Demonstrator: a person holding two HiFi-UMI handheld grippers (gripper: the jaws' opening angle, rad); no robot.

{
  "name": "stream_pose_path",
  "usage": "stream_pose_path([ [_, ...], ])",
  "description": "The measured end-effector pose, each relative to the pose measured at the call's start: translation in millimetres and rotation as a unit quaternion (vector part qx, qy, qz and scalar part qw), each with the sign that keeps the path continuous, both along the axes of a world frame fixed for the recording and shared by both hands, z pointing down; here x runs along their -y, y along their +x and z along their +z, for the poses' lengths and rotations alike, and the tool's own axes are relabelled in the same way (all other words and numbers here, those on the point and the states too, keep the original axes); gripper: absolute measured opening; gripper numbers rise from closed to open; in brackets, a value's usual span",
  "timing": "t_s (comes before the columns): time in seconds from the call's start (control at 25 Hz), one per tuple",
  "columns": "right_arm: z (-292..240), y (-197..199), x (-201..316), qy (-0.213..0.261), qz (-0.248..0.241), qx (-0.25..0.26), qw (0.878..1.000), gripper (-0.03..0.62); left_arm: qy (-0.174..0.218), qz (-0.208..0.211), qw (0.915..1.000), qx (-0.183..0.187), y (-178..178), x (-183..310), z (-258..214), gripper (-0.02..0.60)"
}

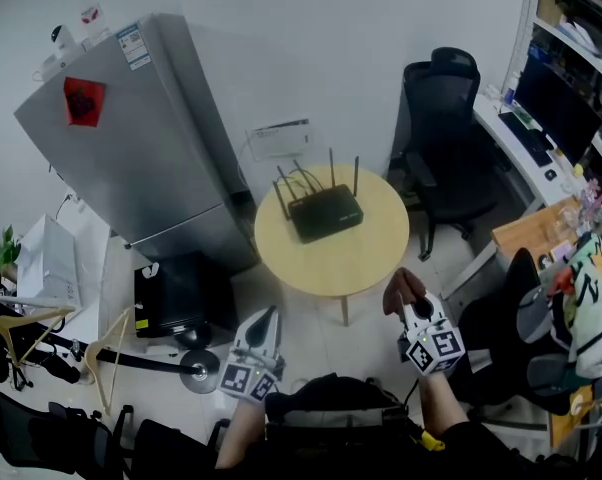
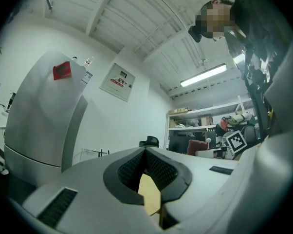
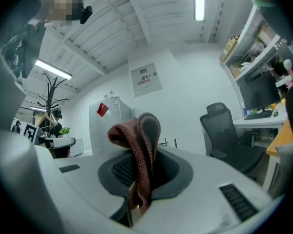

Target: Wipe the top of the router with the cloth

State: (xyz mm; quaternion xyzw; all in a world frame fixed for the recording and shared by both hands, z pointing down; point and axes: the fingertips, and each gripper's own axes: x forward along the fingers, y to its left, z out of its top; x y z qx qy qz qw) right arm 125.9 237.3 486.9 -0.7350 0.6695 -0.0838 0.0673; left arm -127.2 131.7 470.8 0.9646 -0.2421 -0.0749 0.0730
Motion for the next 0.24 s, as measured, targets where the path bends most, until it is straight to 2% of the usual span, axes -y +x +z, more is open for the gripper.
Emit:
stream_pose_path([
  [0.24,1.8,-7.1,7.1,-0.003,-0.009,-0.003,1.000,0.054,-0.004,-0.010,0.9999,-0.003,-4.2,4.3,4.0,-0.003],
])
